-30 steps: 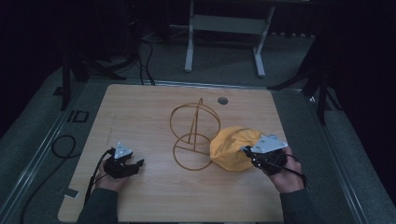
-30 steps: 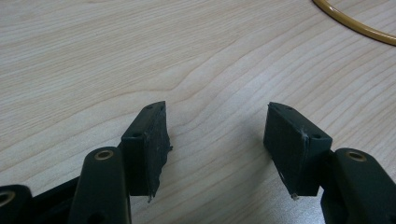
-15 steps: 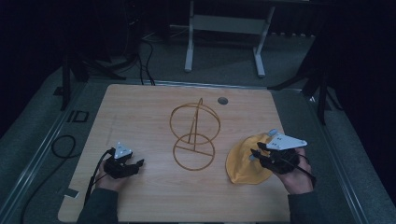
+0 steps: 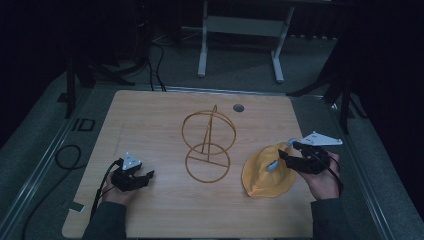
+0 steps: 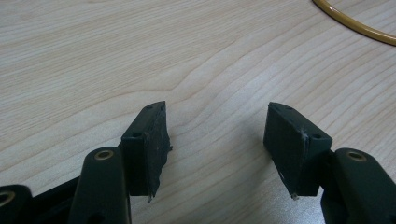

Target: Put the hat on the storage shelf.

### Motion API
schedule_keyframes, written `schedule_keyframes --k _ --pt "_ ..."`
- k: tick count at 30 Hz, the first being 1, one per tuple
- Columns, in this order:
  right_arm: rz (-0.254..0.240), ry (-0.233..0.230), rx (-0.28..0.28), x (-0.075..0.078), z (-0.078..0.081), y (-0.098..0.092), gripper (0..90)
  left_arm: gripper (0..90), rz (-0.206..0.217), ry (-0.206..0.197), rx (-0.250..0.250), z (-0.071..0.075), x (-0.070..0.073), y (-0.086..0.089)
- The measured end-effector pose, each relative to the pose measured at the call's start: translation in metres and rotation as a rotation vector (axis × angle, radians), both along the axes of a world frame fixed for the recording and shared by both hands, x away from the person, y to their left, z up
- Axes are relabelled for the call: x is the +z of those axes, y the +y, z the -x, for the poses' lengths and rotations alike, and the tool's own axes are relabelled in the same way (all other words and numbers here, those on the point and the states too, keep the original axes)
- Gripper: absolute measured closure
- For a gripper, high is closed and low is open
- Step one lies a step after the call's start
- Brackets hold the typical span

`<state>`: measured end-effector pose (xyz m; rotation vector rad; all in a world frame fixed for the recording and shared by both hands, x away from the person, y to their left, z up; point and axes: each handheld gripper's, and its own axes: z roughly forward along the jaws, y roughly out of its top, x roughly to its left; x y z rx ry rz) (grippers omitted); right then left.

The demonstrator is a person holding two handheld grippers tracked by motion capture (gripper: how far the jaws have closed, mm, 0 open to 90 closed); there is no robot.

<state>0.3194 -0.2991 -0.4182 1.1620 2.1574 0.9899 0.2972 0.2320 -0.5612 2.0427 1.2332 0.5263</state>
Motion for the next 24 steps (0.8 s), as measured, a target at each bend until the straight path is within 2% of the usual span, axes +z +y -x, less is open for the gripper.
schedule_keyframes --k 4,11,19,24 --pt "-0.035 0.030 0.005 -0.007 -0.006 0.003 34.9 40.1 0.000 0.000 0.000 0.000 0.000 0.000" --pt "-0.038 0.088 0.005 -0.018 -0.014 0.006 38.5 40.1 0.000 0.000 0.000 0.000 0.000 0.000" --pt "-0.038 0.120 0.005 -0.020 -0.017 0.007 53.3 40.1 0.000 0.000 -0.001 0.000 0.000 0.000" --pt "-0.033 0.127 0.009 -0.022 -0.018 0.008 66.7 40.1 0.000 0.000 -0.001 0.000 0.000 0.000"
